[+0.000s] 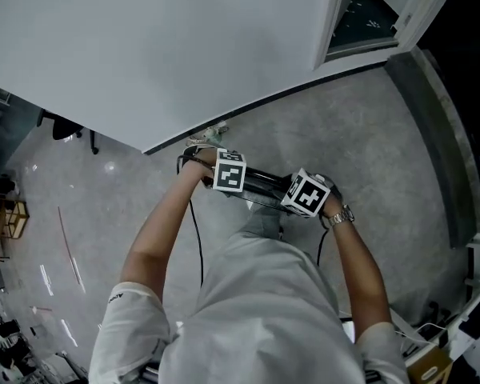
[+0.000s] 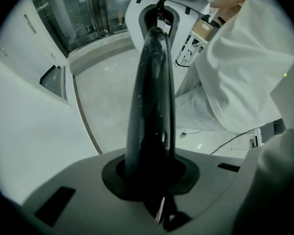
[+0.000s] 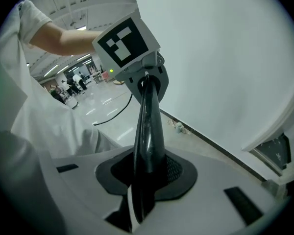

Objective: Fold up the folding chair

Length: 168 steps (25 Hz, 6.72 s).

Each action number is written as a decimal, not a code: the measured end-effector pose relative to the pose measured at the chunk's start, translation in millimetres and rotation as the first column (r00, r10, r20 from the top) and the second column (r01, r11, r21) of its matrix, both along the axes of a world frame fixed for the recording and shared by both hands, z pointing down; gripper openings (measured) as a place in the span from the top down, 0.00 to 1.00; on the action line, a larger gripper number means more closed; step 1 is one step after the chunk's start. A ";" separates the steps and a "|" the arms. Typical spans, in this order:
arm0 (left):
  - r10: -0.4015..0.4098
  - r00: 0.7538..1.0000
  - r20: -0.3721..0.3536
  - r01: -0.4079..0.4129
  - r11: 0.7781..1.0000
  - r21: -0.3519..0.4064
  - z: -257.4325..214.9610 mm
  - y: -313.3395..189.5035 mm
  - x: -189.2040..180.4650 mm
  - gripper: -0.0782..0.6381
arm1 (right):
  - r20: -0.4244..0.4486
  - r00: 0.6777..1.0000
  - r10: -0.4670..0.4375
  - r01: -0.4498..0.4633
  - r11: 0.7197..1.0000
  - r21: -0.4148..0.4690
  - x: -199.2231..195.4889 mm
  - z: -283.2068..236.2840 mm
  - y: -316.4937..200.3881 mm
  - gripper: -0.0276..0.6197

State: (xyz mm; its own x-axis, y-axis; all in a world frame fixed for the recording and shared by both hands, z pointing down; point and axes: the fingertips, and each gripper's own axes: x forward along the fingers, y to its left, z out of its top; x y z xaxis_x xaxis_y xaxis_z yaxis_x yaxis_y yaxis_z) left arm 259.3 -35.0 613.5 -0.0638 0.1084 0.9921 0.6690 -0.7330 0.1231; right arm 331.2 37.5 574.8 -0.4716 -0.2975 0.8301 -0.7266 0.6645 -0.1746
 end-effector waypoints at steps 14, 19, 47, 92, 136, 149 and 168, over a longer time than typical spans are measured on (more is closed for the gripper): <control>-0.020 0.999 0.047 0.022 0.999 -0.040 9.7 -66.5 114.8 0.80 | 0.026 1.000 -0.005 0.008 0.994 -0.112 122.7 10.7 -69.6 0.81; 0.030 0.995 0.090 -0.026 0.999 -0.044 9.1 -74.3 117.9 0.80 | -0.071 0.980 -0.188 0.171 0.966 -0.195 125.3 9.7 -76.6 0.77; -0.135 0.990 0.035 0.136 0.990 -0.043 10.6 -172.1 200.6 0.80 | -0.179 0.951 -0.251 0.199 0.943 -0.267 226.3 14.9 -202.5 0.80; -0.485 0.872 -0.070 0.486 0.874 -0.006 16.3 -320.1 252.5 0.77 | -0.234 0.868 -0.437 0.429 0.899 -0.088 276.6 13.7 -384.5 0.75; -0.480 0.867 -0.131 0.491 0.868 0.072 4.2 -469.0 299.5 0.76 | -0.490 0.774 -0.401 0.538 0.825 0.173 284.8 -44.6 -533.8 0.76; -0.451 0.828 -0.333 0.526 0.830 0.184 -12.3 -501.8 303.5 0.63 | -0.468 0.841 -0.272 0.411 0.884 0.224 288.1 -40.4 -559.1 0.77; -0.701 0.466 -0.540 0.812 0.582 -0.054 -60.5 -477.6 276.4 0.61 | -0.485 0.874 0.012 0.177 0.923 0.341 308.6 -32.2 -613.0 0.77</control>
